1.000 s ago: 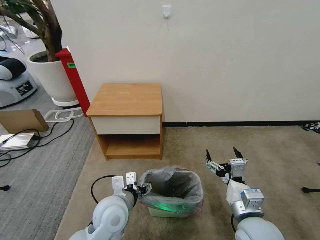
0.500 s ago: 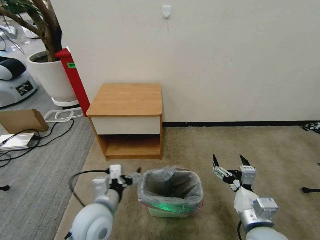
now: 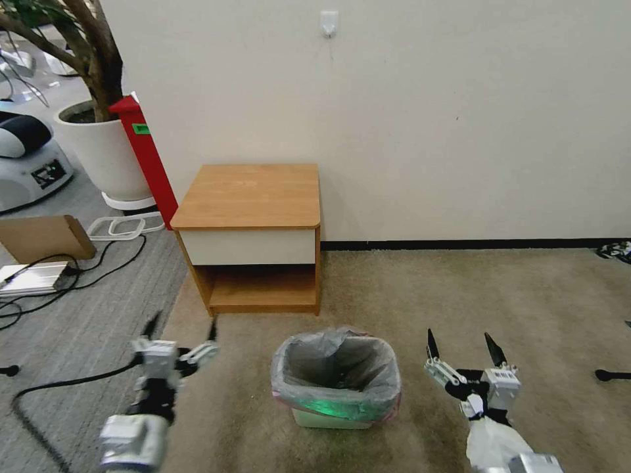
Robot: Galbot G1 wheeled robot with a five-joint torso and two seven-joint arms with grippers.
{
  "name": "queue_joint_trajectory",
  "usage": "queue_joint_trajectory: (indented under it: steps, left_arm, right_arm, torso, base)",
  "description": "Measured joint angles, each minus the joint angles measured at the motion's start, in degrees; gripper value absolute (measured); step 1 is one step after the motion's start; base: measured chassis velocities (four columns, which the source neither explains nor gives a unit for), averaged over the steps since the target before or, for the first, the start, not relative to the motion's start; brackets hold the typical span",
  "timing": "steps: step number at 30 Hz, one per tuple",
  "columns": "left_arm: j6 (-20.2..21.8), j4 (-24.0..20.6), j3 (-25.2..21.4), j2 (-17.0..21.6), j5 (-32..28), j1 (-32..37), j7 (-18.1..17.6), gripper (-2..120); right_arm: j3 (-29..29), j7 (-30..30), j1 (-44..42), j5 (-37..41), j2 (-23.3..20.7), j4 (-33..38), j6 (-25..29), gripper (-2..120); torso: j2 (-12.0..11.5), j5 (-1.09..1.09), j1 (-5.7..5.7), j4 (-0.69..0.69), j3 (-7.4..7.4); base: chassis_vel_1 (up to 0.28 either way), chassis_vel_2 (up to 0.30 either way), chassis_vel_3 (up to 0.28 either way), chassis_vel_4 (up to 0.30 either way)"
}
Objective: Pick up the garbage bag from the table and place it over the trash can.
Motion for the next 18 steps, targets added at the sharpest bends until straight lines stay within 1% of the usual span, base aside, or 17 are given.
queue_joint_trajectory:
  steps: [2, 3, 7, 18]
  left_arm:
    - [2.04, -2.24, 0.78, -0.52, -0.55, 0.83, 0.4, 100]
    - [2.57, -2.65, 1.02, -0.57, -0.65, 0.92, 0.54, 100]
    - [3.29, -2.98, 1.42, -0.6, -0.87, 0.92, 0.62, 100]
    - [3.53, -2.97, 1.67, -0.58, -1.13, 0.66, 0.61, 100]
  right_arm:
    - [-0.05, 0.0, -0.57, -0.63, 0.44, 0.15, 0.57, 100]
    - [-0.02, 0.01, -0.64, -0.78, 0.52, 0.17, 0.6, 100]
    - [-0.01, 0.04, -0.67, -0.89, 0.57, 0.19, 0.61, 100]
    - [-0.03, 0.09, -0.53, -0.88, 0.51, 0.2, 0.43, 100]
  torso:
    - [0.0, 0.01, 0.0, 0.0, 0.0]
    - [0.0, 0.01, -0.01, 0.0, 0.0]
    - [0.0, 0.01, 0.0, 0.0, 0.0]
    - [0.0, 0.01, 0.0, -0.01, 0.0]
  base:
    - [0.0, 0.0, 0.0, 0.0]
    - [0.0, 0.0, 0.0, 0.0]
    - [0.0, 0.0, 0.0, 0.0]
    - [0.0, 0.0, 0.0, 0.0]
